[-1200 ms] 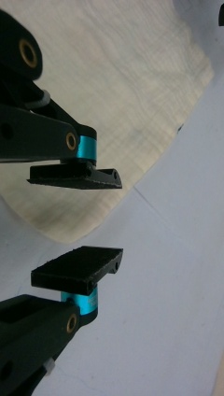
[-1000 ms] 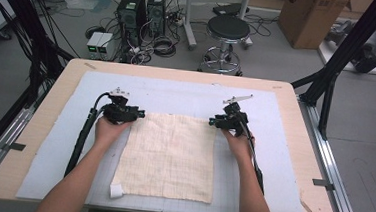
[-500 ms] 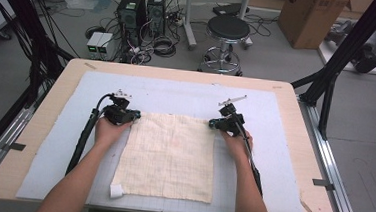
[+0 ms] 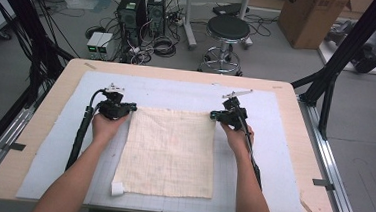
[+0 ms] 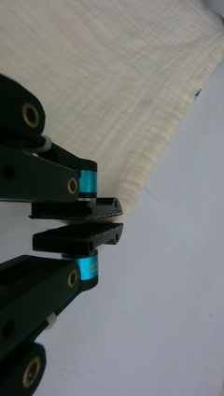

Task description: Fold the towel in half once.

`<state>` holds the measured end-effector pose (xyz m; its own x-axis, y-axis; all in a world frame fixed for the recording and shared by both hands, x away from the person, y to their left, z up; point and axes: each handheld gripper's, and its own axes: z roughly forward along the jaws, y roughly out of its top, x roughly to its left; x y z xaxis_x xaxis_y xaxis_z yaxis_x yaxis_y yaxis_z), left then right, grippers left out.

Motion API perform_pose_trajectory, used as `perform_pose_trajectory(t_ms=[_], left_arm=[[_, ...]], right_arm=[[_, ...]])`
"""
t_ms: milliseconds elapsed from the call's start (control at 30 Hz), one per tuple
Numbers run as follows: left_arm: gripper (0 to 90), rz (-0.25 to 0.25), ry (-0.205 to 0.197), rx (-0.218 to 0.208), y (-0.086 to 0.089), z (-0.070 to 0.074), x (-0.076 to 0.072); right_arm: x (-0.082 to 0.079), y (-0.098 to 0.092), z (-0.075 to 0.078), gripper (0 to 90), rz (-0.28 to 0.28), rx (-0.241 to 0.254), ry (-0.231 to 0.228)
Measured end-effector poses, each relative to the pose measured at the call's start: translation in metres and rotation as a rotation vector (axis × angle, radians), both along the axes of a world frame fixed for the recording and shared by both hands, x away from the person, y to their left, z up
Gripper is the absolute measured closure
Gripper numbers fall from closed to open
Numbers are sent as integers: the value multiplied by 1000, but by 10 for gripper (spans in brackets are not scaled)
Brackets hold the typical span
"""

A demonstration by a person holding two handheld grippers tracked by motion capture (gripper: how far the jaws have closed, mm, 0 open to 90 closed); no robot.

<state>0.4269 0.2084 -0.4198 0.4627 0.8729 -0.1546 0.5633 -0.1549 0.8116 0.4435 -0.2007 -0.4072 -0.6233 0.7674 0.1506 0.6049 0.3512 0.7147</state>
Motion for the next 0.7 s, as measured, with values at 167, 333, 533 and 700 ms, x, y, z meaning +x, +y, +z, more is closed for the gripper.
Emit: perform_pose_trajectory(t_ms=[167, 333, 533, 700], left_arm=[[887, 35, -37, -63, 10, 9, 0], [887, 25, -36, -77, 13, 12, -2], [886, -16, -38, -90, 13, 18, -7], [886, -58, -44, -76, 14, 25, -14]], right_arm=[[3, 2, 13, 856, 8, 21, -32], [2, 4, 16, 856, 21, 25, -27], [-3, -3, 22, 856, 42, 56, -15], [-10, -6, 29, 857, 63, 99, -22]])
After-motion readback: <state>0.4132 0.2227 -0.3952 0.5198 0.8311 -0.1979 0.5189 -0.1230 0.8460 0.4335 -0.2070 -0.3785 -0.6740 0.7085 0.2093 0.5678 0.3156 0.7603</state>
